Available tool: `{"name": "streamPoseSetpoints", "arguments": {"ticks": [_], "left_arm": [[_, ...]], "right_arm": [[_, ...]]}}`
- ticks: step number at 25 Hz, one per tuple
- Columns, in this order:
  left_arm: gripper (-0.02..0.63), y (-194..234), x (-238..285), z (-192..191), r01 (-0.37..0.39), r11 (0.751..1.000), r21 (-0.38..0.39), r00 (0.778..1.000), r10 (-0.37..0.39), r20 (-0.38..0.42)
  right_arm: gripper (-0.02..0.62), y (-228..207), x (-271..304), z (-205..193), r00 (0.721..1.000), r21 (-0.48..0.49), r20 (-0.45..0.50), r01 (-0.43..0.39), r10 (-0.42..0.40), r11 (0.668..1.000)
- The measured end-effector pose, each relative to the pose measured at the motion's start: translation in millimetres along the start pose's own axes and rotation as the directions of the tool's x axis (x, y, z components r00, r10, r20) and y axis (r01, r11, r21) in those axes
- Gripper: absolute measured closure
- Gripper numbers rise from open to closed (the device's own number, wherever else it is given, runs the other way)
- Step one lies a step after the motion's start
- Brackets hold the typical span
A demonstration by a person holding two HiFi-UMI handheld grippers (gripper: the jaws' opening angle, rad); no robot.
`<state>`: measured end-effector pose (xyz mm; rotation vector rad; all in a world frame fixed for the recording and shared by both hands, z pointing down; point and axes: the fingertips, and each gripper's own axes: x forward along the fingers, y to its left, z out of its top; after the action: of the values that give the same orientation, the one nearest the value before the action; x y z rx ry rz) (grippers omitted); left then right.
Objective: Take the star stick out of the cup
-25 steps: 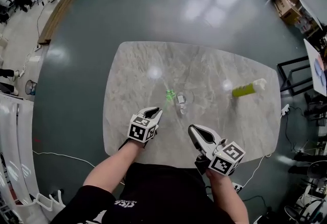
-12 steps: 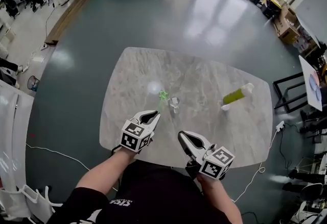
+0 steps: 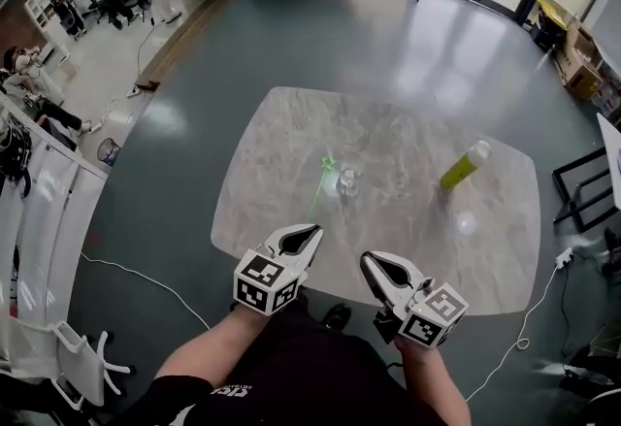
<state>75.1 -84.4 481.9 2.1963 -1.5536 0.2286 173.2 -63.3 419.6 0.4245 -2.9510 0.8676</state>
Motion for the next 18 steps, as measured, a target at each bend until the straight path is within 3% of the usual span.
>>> {"name": "streamPoseSetpoints", "arguments": {"ticks": [9, 13, 18], "left_arm": [[0.601, -15, -61, 19, -0.044, 0.996, 0.083, 0.996, 0.037, 0.081], [0.601, -9, -93, 27, -0.019, 0.997, 0.071, 0.994, 0.011, 0.112], [0.603, 11, -122, 43, -0.027, 0.992, 0.123, 0.990, 0.009, 0.144]], "right_arm": [[0.581, 28, -19, -12, 1.000, -0.119, -0.016, -0.021, 0.020, 0.993], [0.581, 50, -5, -4, 0.999, -0.172, 0.013, -0.034, 0.037, 0.984], [0.582, 75, 25, 4, 0.998, -0.203, 0.041, -0.035, 0.044, 0.978]]}}
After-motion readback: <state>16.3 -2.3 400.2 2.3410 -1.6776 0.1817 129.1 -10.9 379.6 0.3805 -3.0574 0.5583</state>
